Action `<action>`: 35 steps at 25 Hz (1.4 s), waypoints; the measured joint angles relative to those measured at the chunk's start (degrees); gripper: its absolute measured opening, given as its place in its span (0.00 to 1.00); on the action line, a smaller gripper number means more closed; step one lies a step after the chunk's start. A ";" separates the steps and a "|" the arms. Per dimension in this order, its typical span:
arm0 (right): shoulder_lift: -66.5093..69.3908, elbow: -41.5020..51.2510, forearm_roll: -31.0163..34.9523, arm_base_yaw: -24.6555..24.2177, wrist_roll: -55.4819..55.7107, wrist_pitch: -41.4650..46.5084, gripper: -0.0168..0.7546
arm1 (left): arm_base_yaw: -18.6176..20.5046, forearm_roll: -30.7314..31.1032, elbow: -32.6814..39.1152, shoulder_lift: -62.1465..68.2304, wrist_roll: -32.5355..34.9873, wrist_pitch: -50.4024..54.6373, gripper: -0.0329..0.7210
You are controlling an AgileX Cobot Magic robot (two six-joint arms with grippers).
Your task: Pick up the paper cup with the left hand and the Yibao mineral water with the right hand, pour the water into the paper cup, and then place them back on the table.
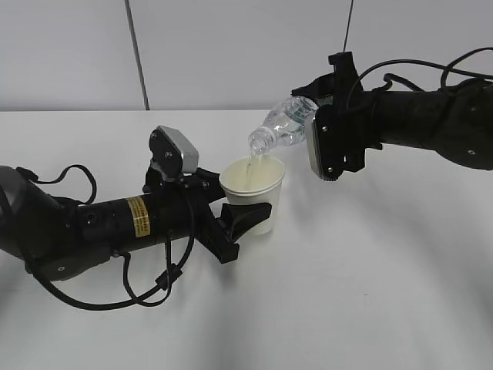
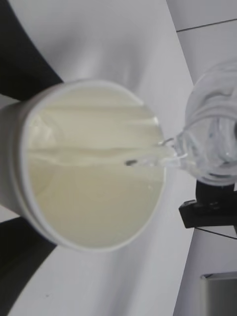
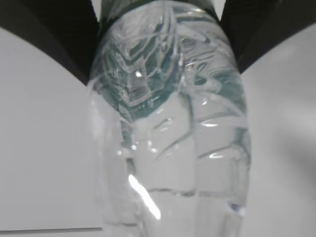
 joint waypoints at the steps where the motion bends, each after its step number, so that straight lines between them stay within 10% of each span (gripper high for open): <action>1: 0.00 0.00 0.00 0.00 -0.12 0.00 0.66 | 0.00 0.00 0.00 0.00 0.00 0.00 0.61; 35: 0.00 0.00 2.12 0.00 -3.68 -0.10 0.66 | 0.00 0.05 0.00 0.00 0.00 0.39 0.61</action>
